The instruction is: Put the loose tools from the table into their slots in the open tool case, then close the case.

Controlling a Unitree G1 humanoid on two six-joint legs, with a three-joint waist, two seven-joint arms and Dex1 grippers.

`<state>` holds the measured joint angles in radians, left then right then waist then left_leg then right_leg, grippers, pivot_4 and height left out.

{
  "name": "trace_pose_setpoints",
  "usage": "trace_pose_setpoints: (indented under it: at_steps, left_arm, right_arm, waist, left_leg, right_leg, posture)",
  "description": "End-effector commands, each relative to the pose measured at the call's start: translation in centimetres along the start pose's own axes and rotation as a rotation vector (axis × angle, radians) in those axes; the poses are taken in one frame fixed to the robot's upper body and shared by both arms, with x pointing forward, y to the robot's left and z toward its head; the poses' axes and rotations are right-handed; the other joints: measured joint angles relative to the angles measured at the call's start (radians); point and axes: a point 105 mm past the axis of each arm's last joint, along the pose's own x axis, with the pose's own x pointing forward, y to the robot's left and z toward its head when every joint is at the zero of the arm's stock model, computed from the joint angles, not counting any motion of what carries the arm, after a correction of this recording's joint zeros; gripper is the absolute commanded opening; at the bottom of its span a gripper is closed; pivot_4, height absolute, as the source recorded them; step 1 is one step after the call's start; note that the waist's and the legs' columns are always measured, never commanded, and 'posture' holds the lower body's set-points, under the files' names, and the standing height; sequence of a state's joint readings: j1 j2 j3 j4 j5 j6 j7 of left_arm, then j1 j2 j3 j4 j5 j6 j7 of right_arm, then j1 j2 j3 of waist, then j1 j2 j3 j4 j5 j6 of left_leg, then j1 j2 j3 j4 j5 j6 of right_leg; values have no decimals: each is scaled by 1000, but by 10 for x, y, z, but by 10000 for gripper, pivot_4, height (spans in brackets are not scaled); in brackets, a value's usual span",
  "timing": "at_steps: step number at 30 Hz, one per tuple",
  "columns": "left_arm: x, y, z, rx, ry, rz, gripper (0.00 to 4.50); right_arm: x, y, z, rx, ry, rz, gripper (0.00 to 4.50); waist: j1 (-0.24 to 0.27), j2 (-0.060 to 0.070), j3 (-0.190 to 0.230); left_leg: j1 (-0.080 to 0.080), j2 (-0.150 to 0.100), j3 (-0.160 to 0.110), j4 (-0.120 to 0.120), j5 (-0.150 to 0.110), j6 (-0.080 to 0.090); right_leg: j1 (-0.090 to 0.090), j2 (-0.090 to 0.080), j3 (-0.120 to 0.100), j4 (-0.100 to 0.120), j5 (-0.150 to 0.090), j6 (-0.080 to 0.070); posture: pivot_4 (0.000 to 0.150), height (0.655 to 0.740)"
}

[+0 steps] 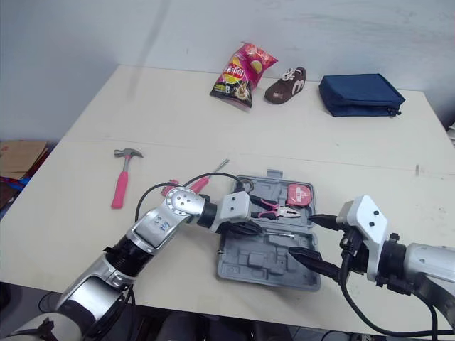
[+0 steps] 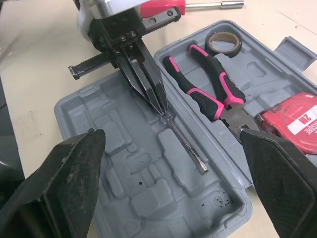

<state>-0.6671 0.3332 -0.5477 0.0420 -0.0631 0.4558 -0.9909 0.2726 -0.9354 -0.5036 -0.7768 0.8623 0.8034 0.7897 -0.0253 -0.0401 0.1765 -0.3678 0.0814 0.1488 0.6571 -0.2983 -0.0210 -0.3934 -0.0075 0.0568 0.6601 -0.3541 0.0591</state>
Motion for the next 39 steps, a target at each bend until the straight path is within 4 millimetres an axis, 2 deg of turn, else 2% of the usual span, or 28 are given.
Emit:
trace_pose_setpoints:
  at_steps: [1,4,10,12,15,18,19,20,21,23,25,27,29,30,32,35,37,39]
  left_arm:
    - [5,-8,-41,-59,212,-27,296]
    - [7,-19,-51,-19,293,-98,296]
    - [11,-13,-52,-22,340,-87,296]
    - [12,-12,-44,-14,295,-86,296]
    - [2,-11,-11,-50,113,-84,296]
    - [-39,-4,26,-110,-152,-12,296]
    - [-63,-2,29,-180,-228,25,2619]
    - [-78,-3,30,-227,-271,45,5138]
    - [-95,-6,25,-303,-291,57,7417]
    - [-148,-4,-1,-467,-321,262,16112]
    - [-191,-19,-21,-533,-320,423,24737]
    - [-224,-36,-42,-578,-267,575,34232]
    - [-248,-47,-59,-635,-243,723,43756]
    - [-257,-51,-64,-660,-247,778,44443]
    - [-288,-73,-86,-720,-231,923,44443]
    - [-330,-97,-115,-784,-191,1132,44443]
    - [-344,-103,-125,-783,-163,1204,44443]
    - [-348,-105,-129,-766,-128,1228,44443]
  right_arm:
    - [-2,3,2,-15,-19,-9,45000]
    - [-2,2,1,-10,-22,-24,45000]
    - [-3,0,0,-9,-22,-44,45000]
    - [-5,0,0,-9,-23,-49,45000]
    - [-9,-4,-1,-12,-23,-77,45000]
    - [-19,-11,0,9,-39,-129,45000]
    - [-26,-14,0,26,-45,-149,45000]
    - [-31,-15,0,39,-49,-162,45000]
    - [-38,-17,-1,50,-50,-182,45000]
    - [-61,-27,-7,83,-36,-260,45000]
    - [-85,-37,-16,110,-10,-335,45000]
    - [-107,-47,-26,124,27,-395,45000]
    - [-123,-56,-34,134,48,-443,45000]
    - [-128,-59,-37,137,51,-461,45000]
    - [-146,-69,-47,153,76,-511,45000]
    - [-173,-85,-61,176,107,-595,45000]
    - [-183,-92,-69,182,121,-622,45000]
    - [-189,-97,-76,180,138,-636,45000]
  waist:
    - [0,-2,-3]
    - [-2,-3,-12]
    - [-3,-1,-27]
    - [-3,-1,-28]
    - [-4,-1,-28]
    - [-9,1,-23]
    - [-9,2,-20]
    - [-9,3,-19]
    - [-7,3,-19]
    - [-9,6,-18]
    - [-17,8,-17]
    - [-25,4,-15]
    - [-27,1,-13]
    - [-25,0,-12]
    - [-27,-1,-11]
    - [-30,-3,-9]
    - [-29,-2,-8]
    - [-28,-2,-8]
  left_leg:
    - [0,0,-1,1,0,0]
    - [1,0,0,1,-2,3]
    - [3,0,0,0,-4,5]
    - [4,0,0,0,-4,6]
    - [11,0,0,-3,-5,8]
    - [14,0,0,-8,-6,8]
    - [14,0,0,-8,-6,7]
    - [13,1,0,-9,-4,4]
    - [10,1,0,-9,-3,2]
    - [6,1,-1,-9,1,-4]
    - [8,1,-1,-11,1,-5]
    - [9,1,-1,-13,1,-6]
    - [9,1,-1,-13,-1,-5]
    - [9,0,-1,-12,-2,-3]
    - [9,-1,-1,-11,-7,5]
    - [14,0,-1,-12,-11,4]
    - [15,0,-1,-14,-13,3]
    - [15,0,-1,-14,-14,4]
  right_leg:
    - [1,0,0,0,0,0]
    - [3,-1,0,-1,1,1]
    - [4,0,0,-3,0,1]
    - [5,0,0,-3,0,1]
    - [12,-1,0,-6,0,0]
    - [15,-1,0,-7,-1,-1]
    - [14,0,0,-7,-1,-1]
    - [11,0,0,-5,-2,-2]
    - [7,0,0,-3,-2,-2]
    - [1,1,0,1,-3,-3]
    - [2,1,0,1,-4,-3]
    - [2,1,0,0,-6,-4]
    - [2,0,0,-1,-7,-4]
    - [4,-1,-1,-2,-6,-4]
    - [5,-3,-1,-5,-5,-2]
    - [12,-4,-2,-12,-6,-4]
    - [15,-4,-3,-17,-10,-15]
    - [16,-5,-3,-18,-9,-17]
  posture:
    - [1500,7400]
    - [1500,7400]
    - [1500,7400]
    - [1500,7400]
    - [1500,7400]
    - [1500,7400]
    - [1500,7400]
    - [1500,7400]
    - [1500,7400]
    - [1500,7400]
    - [1500,7400]
    - [1500,7400]
    - [1500,7400]
    - [1500,7400]
    - [1500,7400]
    - [1500,7400]
    - [1500,7400]
    - [1500,7400]
